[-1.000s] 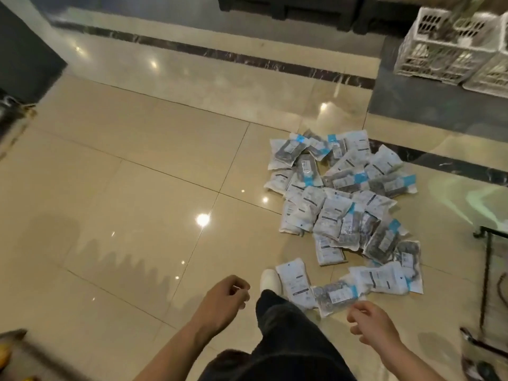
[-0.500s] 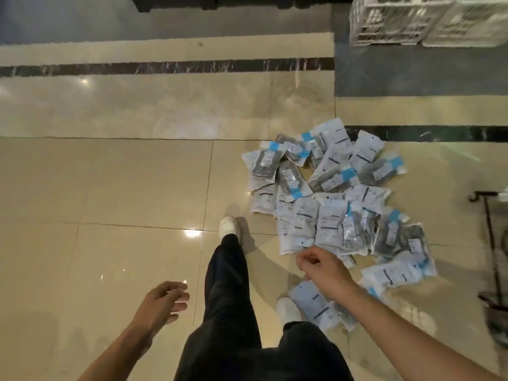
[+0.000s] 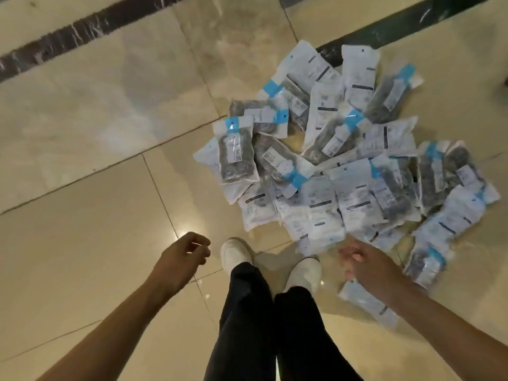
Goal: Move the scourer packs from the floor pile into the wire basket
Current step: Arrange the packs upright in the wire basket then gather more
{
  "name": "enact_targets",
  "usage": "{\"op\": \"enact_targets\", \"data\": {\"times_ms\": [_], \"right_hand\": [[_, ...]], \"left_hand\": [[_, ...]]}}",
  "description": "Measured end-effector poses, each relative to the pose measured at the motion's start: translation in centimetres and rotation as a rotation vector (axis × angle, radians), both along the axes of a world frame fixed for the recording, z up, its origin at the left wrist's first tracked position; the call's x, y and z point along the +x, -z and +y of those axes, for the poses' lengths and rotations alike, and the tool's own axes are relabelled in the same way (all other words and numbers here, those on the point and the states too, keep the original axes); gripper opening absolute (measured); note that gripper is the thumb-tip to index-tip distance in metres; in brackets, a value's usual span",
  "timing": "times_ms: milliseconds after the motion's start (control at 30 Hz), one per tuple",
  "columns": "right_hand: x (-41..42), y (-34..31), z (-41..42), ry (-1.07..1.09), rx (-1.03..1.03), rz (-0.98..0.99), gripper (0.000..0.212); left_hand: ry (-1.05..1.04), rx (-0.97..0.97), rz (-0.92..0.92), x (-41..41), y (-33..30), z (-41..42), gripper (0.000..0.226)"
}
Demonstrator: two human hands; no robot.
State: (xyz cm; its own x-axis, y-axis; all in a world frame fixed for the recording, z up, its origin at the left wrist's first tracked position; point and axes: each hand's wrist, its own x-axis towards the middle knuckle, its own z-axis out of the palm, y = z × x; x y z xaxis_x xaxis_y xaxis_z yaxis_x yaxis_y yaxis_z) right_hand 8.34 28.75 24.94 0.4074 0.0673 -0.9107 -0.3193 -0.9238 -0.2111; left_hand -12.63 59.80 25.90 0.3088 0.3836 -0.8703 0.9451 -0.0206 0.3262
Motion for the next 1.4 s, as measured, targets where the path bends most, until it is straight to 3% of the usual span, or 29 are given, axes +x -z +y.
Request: {"op": "enact_targets", "data": {"times_ms": [100,233,400,500,667,833,933,1067,1267,1400], "right_hand": [[1.7,8.8,-0.9,-0.051,-0.075,-0.019,0.009],[3.2,19.4,-2.1,-0.046,-0.151,-0.089,0.019],[2.9,29.1,-2.8,0.127,-0.086,-0.189,0.088],[2.3,32.9,-2.9,0.107,-0.124,-0.329,0.124],[2.1,34.3,-2.5,-0.007,-0.202,-0.496,0.105],[2.5,34.5,-3.1,0.025,-0.06,-0.517,0.115],[3.0,34.3,-3.0,0.044,-0.065,-0.5,0.122],[3.4,36.0,-4.1,0.091,0.007,-0.413,0.122],[3.7,33.1,-2.4,0.287,0.04,-0.281,0.089],[2.9,28.8,-1.7,0.449,0.019,-0.263,0.088]], "left_hand": [[0.237,-0.034,-0.01,3.0,8.1,-0.9,0.014],[0.242,-0.059,-0.097,6.5,16.6,-3.7,0.013],[0.255,0.264,-0.335,8.7,24.5,-5.3,0.035],[0.115,0.493,-0.385,10.6,28.1,-2.2,0.053],[0.036,0.544,-0.245,13.8,32.3,4.4,0.08],[-0.234,0.306,-0.217,16.6,33.8,6.4,0.089],[-0.301,0.327,-0.183,17.4,34.3,6.1,0.098],[-0.367,0.336,-0.129,17.6,34.7,5.7,0.094],[-0.532,0.162,-0.132,16.0,33.6,3.2,0.074],[-0.438,0.112,-0.164,13.6,29.2,0.3,0.075]]}}
